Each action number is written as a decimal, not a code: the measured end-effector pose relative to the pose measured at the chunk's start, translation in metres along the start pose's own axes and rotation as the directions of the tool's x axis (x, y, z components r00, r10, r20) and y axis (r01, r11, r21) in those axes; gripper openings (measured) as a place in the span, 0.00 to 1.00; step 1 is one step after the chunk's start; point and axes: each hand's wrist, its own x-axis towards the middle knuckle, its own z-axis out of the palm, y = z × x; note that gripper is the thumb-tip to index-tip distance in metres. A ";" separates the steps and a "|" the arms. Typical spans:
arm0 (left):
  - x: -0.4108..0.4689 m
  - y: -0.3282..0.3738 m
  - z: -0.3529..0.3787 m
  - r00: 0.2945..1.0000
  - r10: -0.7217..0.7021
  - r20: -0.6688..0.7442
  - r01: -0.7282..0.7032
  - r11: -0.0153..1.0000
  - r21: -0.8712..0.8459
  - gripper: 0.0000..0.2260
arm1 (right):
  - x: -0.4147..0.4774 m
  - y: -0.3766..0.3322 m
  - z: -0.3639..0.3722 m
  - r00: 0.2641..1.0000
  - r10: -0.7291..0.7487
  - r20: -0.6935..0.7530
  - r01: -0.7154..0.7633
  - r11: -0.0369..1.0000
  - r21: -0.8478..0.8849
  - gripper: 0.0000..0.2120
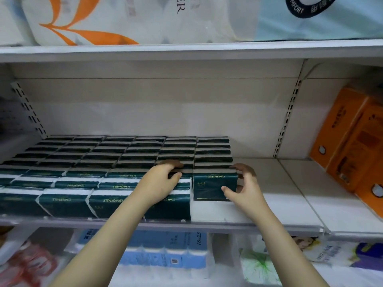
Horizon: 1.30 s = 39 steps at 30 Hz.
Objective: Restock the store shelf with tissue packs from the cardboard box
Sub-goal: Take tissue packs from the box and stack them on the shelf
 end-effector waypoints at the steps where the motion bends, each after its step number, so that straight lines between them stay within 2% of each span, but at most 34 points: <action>1: 0.002 -0.001 0.001 1.000 0.003 0.007 -0.003 1.000 0.018 0.15 | 0.000 0.000 0.001 1.000 -0.002 0.000 0.002 1.000 -0.008 0.28; 3: 0.004 -0.003 0.001 1.000 0.002 0.006 -0.003 0.999 0.035 0.15 | -0.001 -0.002 0.002 1.000 -0.026 0.003 0.026 1.000 -0.009 0.30; 5: 0.005 -0.005 0.001 1.000 0.006 -0.001 -0.006 0.999 0.042 0.14 | -0.002 -0.004 0.002 0.997 -0.075 0.024 0.075 0.997 -0.016 0.36; 8: 0.005 -0.007 0.003 1.000 0.008 -0.008 -0.008 0.999 0.044 0.14 | -0.003 -0.005 0.003 0.986 -0.104 0.129 0.123 0.981 -0.149 0.44; 13: 0.006 -0.008 0.003 1.000 0.013 -0.017 -0.012 0.999 0.046 0.14 | 0.005 -0.001 0.002 0.982 -0.145 0.123 0.172 0.953 -0.251 0.33; 18: 0.007 -0.006 0.001 1.000 0.016 -0.021 -0.015 0.999 0.050 0.14 | 0.014 -0.001 0.001 0.975 -0.178 0.133 0.216 0.903 -0.372 0.32; 22: 0.005 -0.005 0.001 1.000 0.016 -0.017 -0.015 0.998 0.063 0.14 | 0.017 -0.002 0.004 0.964 -0.195 0.180 0.254 0.873 -0.415 0.34; 27: 0.003 -0.002 0.002 1.000 0.014 -0.017 -0.012 0.997 0.075 0.15 | 0.016 -0.006 -0.001 0.963 -0.140 0.229 0.234 0.856 -0.460 0.39; 29: 0.002 -0.001 0.002 1.000 0.013 -0.014 -0.012 0.998 0.063 0.15 | 0.016 -0.011 -0.003 0.966 -0.116 0.231 0.225 0.818 -0.530 0.40; 32: -0.002 0.002 0.001 0.995 0.058 -0.087 -0.057 0.998 0.011 0.13 | 0.016 -0.019 -0.008 0.962 -0.074 0.263 0.224 0.766 -0.603 0.41; 34: -0.009 0.006 -0.002 0.977 0.100 -0.190 -0.111 0.993 -0.048 0.11 | 0.015 -0.026 -0.013 0.958 -0.062 0.279 0.218 0.792 -0.570 0.40; 37: -0.022 0.005 -0.009 0.936 0.116 -0.333 -0.161 0.981 -0.112 0.10 | 0.011 -0.036 -0.017 0.962 -0.132 0.237 0.240 0.823 -0.514 0.35; 39: -0.032 0.002 -0.017 0.929 0.100 -0.357 -0.163 0.975 -0.151 0.11 | 0.006 -0.044 -0.012 0.958 -0.217 0.188 0.280 0.853 -0.442 0.30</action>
